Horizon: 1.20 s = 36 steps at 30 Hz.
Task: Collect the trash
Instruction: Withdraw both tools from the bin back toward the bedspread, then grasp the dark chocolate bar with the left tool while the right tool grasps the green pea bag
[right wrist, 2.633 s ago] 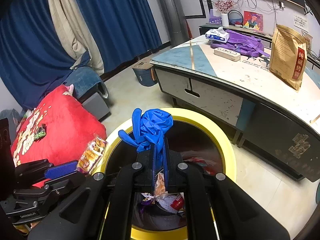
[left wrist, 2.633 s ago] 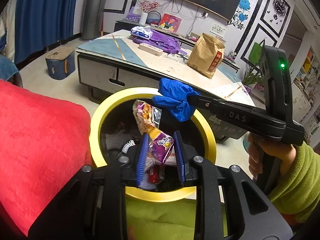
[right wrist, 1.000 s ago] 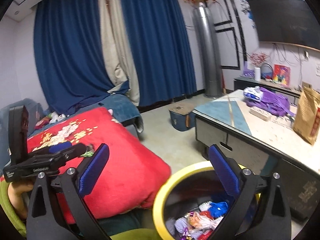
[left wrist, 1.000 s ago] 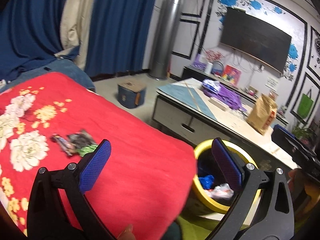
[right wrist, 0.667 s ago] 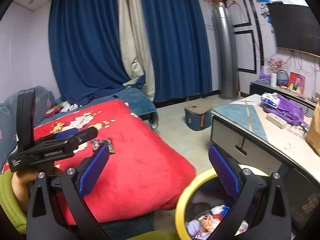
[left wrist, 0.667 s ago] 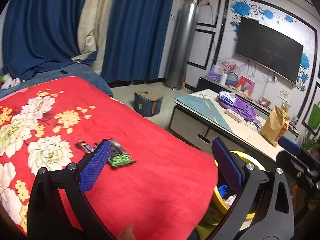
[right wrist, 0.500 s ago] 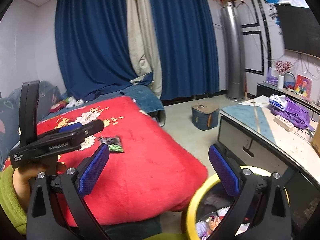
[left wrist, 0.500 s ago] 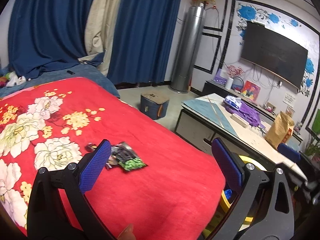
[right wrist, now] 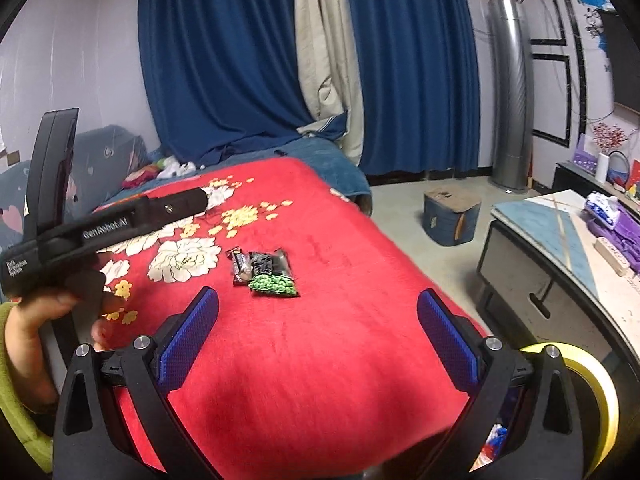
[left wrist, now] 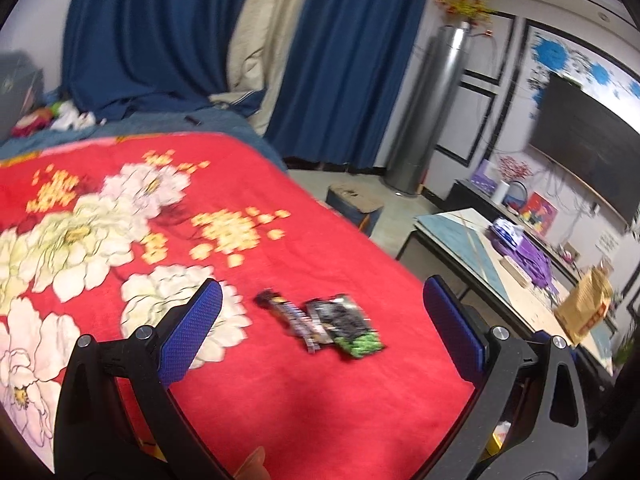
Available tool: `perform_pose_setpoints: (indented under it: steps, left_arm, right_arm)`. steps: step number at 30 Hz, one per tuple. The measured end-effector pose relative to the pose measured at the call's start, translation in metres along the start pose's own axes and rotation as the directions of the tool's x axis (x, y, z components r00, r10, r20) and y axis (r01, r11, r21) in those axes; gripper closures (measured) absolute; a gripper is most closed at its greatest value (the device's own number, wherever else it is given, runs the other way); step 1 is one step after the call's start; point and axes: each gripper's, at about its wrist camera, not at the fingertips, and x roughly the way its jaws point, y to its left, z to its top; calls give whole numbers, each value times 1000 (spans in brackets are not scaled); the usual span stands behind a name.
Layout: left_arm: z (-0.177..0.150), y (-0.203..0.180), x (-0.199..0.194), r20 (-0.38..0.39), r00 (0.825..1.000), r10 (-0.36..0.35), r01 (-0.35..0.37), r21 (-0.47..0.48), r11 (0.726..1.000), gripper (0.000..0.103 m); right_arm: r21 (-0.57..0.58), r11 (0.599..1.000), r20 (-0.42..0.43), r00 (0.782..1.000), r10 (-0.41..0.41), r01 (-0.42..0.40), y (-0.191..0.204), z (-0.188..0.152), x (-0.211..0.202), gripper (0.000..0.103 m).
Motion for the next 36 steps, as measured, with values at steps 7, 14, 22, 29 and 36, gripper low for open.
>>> perform_pose_setpoints:
  steps: [7, 14, 22, 29, 36]
  left_arm:
    - [0, 33, 14, -44, 999, 19, -23, -105, 994, 11]
    - [-5, 45, 36, -103, 995, -14, -3, -163, 987, 36]
    - [-12, 51, 72, -203, 972, -121, 63, -272, 960, 51]
    - [-18, 41, 98, -254, 956, -144, 64, -296, 953, 55]
    - [-26, 28, 104, -291, 944, -155, 80, -254, 964, 90]
  right_arm:
    - [1, 999, -93, 995, 39, -39, 7, 6, 52, 8]
    - [5, 996, -198, 976, 86, -87, 17, 12, 100, 23]
    - [72, 990, -309, 941, 138, -121, 17, 12, 143, 43]
    - [78, 991, -308, 943, 125, -106, 4, 5, 138, 75]
    - [84, 991, -264, 957, 120, -101, -1, -6, 111, 75]
